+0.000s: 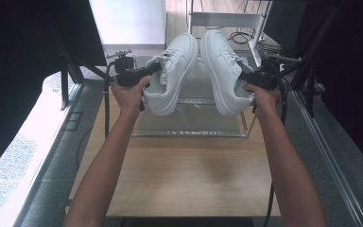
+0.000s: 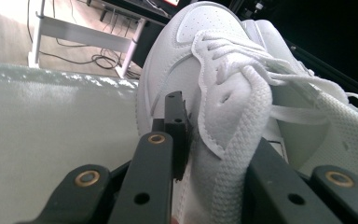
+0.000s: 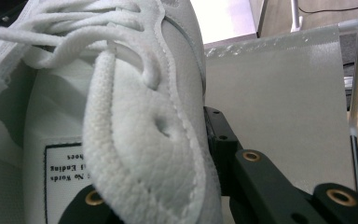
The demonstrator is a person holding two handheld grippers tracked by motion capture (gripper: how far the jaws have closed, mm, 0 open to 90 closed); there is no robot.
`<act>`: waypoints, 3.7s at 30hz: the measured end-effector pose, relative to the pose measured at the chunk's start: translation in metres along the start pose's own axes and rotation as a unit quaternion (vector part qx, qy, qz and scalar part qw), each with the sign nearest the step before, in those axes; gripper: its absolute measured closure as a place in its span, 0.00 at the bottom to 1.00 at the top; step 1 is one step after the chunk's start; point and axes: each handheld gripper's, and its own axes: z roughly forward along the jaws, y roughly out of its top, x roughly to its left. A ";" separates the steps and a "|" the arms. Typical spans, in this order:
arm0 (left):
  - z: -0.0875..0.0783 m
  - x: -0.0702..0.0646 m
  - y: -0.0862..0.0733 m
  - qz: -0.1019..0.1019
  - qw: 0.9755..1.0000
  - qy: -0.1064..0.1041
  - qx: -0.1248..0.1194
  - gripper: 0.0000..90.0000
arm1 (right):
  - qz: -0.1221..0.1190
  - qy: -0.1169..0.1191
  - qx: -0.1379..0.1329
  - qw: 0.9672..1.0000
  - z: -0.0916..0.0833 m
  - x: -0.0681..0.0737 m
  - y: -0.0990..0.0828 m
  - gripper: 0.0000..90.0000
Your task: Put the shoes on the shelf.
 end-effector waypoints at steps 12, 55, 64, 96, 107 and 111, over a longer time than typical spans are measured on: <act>0.021 0.003 0.014 -0.006 1.000 0.024 0.003 0.91 | 0.000 -0.022 0.007 1.000 0.017 0.008 0.018 0.95; 0.078 0.019 0.006 -0.041 0.995 0.073 0.046 0.64 | -0.026 -0.085 0.019 0.996 0.080 0.015 0.029 0.59; 0.052 0.003 0.017 0.002 0.998 0.050 0.023 0.67 | -0.086 -0.077 -0.068 0.991 0.044 0.032 0.037 0.57; -0.018 0.030 -0.041 0.060 0.992 0.044 0.102 0.99 | -0.177 -0.052 0.013 0.983 0.003 0.001 -0.035 0.97; -0.002 0.023 -0.055 0.048 0.993 0.022 0.109 1.00 | -0.183 -0.071 0.020 0.980 0.013 0.002 -0.046 1.00; 0.001 0.022 -0.056 0.043 0.993 0.021 0.108 1.00 | -0.183 -0.077 0.016 0.980 0.014 0.005 -0.047 1.00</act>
